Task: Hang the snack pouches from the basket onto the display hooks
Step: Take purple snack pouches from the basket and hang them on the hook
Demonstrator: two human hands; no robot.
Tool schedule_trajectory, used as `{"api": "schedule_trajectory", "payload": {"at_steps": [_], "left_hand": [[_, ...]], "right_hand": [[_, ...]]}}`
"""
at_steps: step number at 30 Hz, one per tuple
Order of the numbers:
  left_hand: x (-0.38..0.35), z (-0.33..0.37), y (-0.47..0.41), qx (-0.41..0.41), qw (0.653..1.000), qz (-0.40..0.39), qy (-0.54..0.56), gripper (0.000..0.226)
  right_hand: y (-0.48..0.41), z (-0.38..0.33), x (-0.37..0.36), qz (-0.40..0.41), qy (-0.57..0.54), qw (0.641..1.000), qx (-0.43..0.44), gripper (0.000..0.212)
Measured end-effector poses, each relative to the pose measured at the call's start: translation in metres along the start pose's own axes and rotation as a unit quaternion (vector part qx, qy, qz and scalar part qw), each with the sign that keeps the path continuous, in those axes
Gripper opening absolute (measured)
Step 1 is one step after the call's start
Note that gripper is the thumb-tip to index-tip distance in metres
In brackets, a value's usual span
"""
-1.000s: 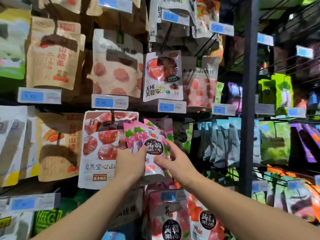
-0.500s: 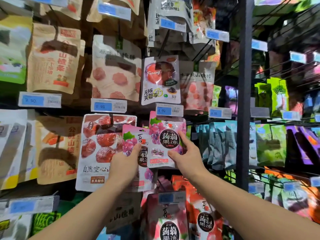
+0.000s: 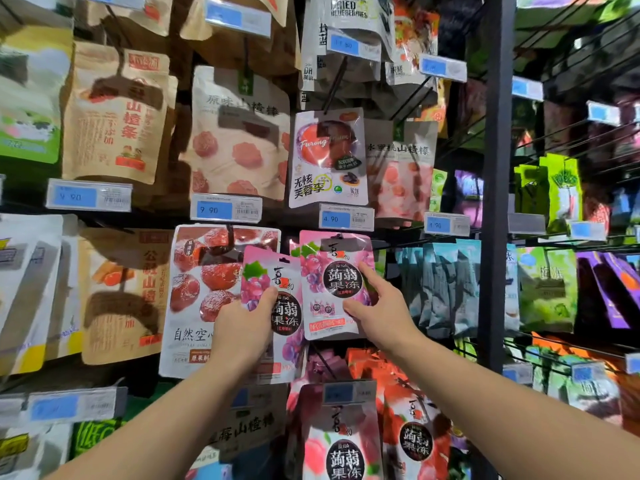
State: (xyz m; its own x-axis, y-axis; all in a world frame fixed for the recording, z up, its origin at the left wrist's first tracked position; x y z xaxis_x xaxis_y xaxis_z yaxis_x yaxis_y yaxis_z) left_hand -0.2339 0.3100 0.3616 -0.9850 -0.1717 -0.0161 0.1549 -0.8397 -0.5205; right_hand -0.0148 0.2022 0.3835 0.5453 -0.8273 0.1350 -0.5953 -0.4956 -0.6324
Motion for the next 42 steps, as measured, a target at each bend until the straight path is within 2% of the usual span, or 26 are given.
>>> {"api": "schedule_trajectory", "payload": {"at_steps": [5,9,15,18,19,21,22,25,27,29,31,33,35,38,42], "left_hand": [[0.004,0.001,-0.003,0.008,1.0,0.009,0.001,0.056],[0.021,0.01,-0.013,0.006,0.999,0.041,0.004,0.057],[0.021,0.014,-0.025,-0.001,0.999,0.037,0.029,0.055],[0.018,0.013,-0.026,-0.002,0.999,0.033,0.024,0.057],[0.017,0.011,-0.027,0.001,0.999,0.028,0.028,0.057],[0.015,0.01,-0.026,0.003,0.999,0.018,0.03,0.056],[0.015,0.009,-0.026,0.0,0.999,0.017,0.028,0.056],[0.015,0.005,-0.028,0.002,0.999,0.023,0.026,0.055],[0.013,0.003,-0.028,0.007,0.999,0.017,0.028,0.054],[0.009,0.006,-0.024,0.005,0.999,0.009,0.032,0.051],[0.003,0.014,-0.016,0.0,1.0,0.006,0.024,0.049],[-0.006,0.022,-0.009,0.005,1.0,-0.005,0.029,0.049],[-0.019,0.027,-0.004,0.023,0.998,-0.028,0.046,0.049],[-0.036,0.031,0.003,0.056,0.997,-0.047,0.039,0.047],[-0.054,0.039,0.012,0.099,0.989,-0.094,0.064,0.05]], "right_hand": [[0.0,-0.001,-0.007,-0.019,0.043,0.999,0.008,0.074],[-0.016,0.015,-0.027,-0.015,0.079,0.997,0.004,0.079],[-0.054,0.049,-0.074,0.01,0.149,0.989,0.006,0.048],[-0.07,0.061,-0.092,0.028,0.166,0.986,0.002,0.06],[-0.072,0.063,-0.096,0.029,0.167,0.986,-0.006,0.053],[-0.075,0.068,-0.103,0.028,0.179,0.983,-0.03,0.018],[-0.076,0.069,-0.105,0.024,0.184,0.982,-0.034,0.015],[-0.088,0.085,-0.111,-0.002,0.158,0.985,-0.064,0.059],[-0.085,0.079,-0.101,0.013,0.122,0.99,-0.074,0.074],[-0.058,0.042,-0.077,0.041,0.104,0.993,-0.048,0.066],[-0.034,0.011,-0.06,0.038,0.036,0.999,-0.014,0.058],[-0.014,-0.006,-0.05,-0.008,-0.051,0.999,-0.016,0.056],[0.003,-0.017,-0.042,-0.062,-0.094,0.993,-0.03,0.063],[0.01,-0.019,-0.03,-0.074,-0.068,0.995,-0.005,0.083],[0.001,-0.019,-0.005,-0.01,-0.02,0.999,0.028,0.076]]}}
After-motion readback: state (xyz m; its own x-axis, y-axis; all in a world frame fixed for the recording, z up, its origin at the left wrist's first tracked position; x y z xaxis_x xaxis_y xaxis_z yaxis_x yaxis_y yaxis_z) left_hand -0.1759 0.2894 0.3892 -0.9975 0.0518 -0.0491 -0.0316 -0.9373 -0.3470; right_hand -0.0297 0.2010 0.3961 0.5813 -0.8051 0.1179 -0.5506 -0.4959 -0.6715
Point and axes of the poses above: each hand's wrist, its own y-axis away from the middle knuckle, its own x-axis out of the back of the hand, z = x × y, the point moved 6 cm from there along -y, towards the middle knuckle, and after that the axes turned 14 degrees about z, right-handed, at the moved point
